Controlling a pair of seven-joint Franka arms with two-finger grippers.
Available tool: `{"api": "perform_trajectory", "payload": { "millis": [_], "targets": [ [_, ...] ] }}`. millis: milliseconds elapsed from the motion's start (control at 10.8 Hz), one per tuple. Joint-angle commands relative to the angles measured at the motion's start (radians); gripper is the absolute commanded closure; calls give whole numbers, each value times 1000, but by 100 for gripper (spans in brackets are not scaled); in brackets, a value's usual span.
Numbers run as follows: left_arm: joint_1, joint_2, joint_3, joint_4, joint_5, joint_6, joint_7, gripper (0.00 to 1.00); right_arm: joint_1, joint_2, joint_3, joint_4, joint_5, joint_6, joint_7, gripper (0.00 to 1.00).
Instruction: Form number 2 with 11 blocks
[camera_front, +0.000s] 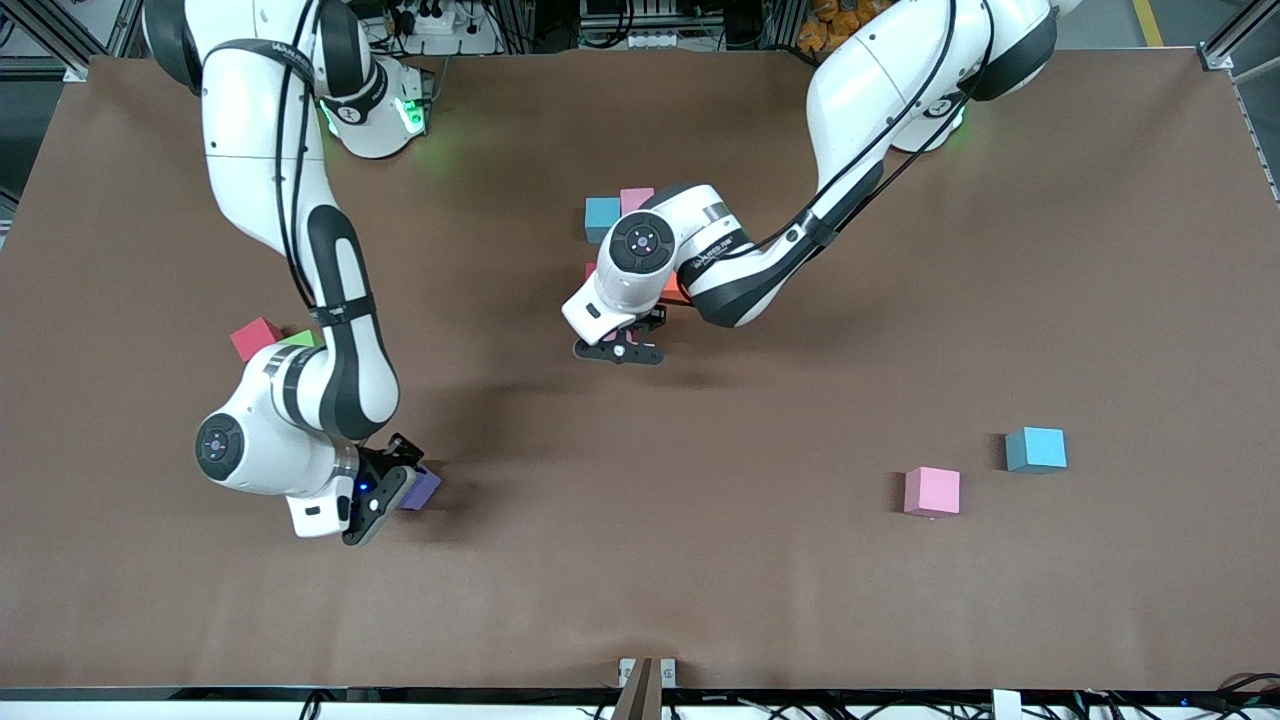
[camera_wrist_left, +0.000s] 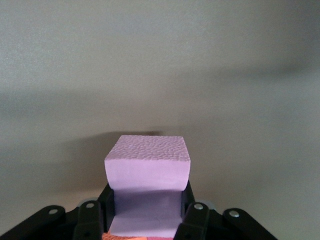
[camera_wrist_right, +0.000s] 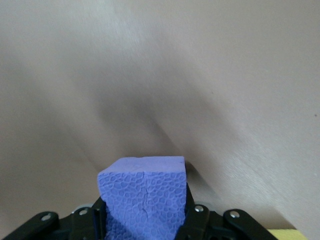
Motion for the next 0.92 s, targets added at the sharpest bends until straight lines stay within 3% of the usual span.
{"api": "perform_trajectory", "payload": {
  "millis": [0, 832],
  "targets": [
    [-24, 8, 22, 28, -25, -23, -6, 52, 25, -29, -1, -2, -15, -40, 125, 70],
    [-40, 12, 33, 24, -52, -23, -98, 52, 47, -55, -27, -2, -13, -113, 283, 70]
  ]
}}
